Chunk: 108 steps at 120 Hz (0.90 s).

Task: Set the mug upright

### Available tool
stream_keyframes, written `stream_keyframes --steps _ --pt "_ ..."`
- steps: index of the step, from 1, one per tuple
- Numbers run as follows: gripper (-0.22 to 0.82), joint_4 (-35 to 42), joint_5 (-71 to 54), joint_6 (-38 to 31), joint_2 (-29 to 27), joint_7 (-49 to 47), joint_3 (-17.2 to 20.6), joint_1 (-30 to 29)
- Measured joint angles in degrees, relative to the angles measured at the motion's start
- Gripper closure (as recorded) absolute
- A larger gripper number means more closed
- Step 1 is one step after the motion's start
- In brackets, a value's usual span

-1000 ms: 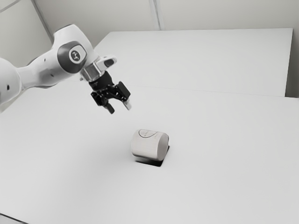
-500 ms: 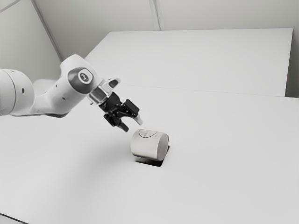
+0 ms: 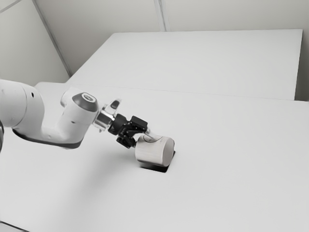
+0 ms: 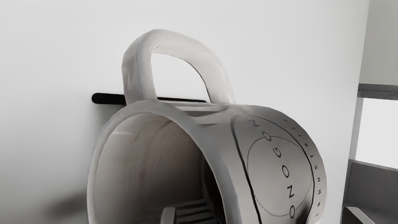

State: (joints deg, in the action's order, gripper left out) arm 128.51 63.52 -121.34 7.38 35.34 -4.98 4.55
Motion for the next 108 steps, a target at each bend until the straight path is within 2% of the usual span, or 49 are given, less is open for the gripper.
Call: stream_keyframes --steps 27,36,53,62,91,108 --pt "0.06 1.5 10.7 0.2 0.3 8.5 0.0 0.0" --pt "0.16 1.6 12.7 0.7 0.5 10.9 0.0 0.0" --pt "0.45 1.6 14.3 1.3 0.4 14.8 0.0 0.1" --pt "0.57 1.6 14.7 1.4 0.3 16.5 0.0 0.1" --pt "0.73 1.6 15.0 1.3 -2.1 21.1 0.1 0.5" --pt "0.76 1.2 14.6 1.1 -5.7 23.0 0.3 1.2"
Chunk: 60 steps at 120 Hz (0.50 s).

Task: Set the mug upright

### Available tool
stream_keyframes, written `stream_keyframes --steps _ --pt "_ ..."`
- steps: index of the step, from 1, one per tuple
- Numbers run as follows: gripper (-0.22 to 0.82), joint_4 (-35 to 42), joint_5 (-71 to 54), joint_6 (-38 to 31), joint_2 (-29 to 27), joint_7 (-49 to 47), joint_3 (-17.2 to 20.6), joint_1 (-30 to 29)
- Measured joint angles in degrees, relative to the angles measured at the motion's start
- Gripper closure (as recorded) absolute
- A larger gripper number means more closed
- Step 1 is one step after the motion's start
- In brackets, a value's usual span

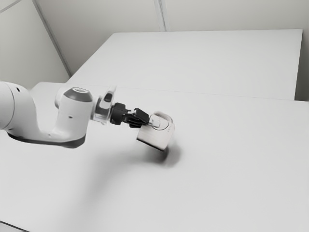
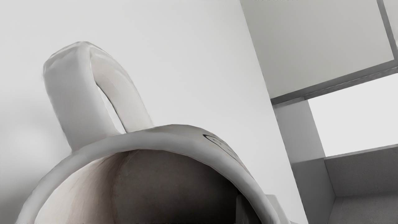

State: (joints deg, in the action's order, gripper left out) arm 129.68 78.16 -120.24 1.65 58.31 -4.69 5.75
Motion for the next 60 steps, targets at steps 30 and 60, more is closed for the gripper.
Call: stream_keyframes --steps 30,60 --pt "0.78 -7.6 -22.4 -0.1 -3.8 -5.2 1.3 0.0" --pt "0.78 -10.9 -48.7 0.6 -3.9 -18.8 3.4 -0.2"
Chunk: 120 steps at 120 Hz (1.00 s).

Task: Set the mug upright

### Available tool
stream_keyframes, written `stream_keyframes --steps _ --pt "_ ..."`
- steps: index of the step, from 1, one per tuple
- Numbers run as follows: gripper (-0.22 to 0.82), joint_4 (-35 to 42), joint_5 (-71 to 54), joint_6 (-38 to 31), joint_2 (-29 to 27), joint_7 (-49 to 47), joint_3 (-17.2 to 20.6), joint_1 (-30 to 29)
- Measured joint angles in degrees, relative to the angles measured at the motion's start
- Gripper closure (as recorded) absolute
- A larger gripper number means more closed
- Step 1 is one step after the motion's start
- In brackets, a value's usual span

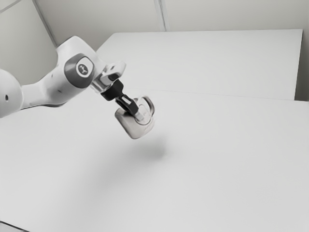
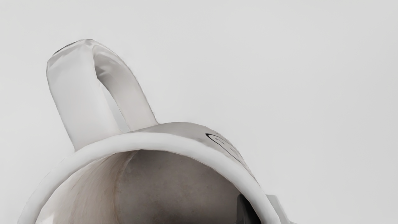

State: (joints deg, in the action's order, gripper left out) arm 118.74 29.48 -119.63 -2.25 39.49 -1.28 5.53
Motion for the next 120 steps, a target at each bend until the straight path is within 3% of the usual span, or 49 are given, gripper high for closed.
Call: stream_keyframes --steps 31,48,81,120 --pt "0.78 0.0 -15.2 1.7 -0.8 -13.8 1.2 0.3" --pt "0.78 4.0 -19.9 0.4 -3.1 -20.0 1.6 0.2" --pt "0.78 12.5 -23.9 -7.5 -5.6 -28.8 2.0 0.0" --pt "0.78 17.5 -26.0 -17.8 -5.8 -35.4 2.6 0.1"
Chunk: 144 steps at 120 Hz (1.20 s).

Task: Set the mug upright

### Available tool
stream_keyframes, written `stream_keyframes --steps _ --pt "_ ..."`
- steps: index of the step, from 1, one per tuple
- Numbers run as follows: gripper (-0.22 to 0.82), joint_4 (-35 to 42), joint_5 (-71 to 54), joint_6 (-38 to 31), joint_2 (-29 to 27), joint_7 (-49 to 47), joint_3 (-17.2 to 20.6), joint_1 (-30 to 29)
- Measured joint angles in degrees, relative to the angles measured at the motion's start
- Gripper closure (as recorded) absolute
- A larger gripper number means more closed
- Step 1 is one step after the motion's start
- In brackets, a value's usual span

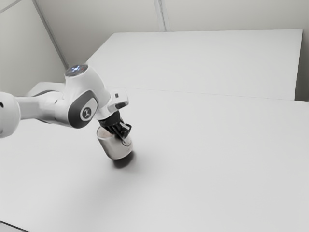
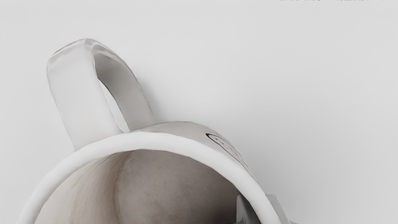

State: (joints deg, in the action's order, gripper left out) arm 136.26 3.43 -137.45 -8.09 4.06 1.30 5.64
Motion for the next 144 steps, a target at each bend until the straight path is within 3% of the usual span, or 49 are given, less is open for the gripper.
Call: stream_keyframes --steps 61,144 --pt "0.78 4.6 -0.4 -5.8 0.0 -5.9 0.0 0.0" --pt "0.78 4.7 -0.3 -6.9 3.0 -9.3 0.1 -0.2"
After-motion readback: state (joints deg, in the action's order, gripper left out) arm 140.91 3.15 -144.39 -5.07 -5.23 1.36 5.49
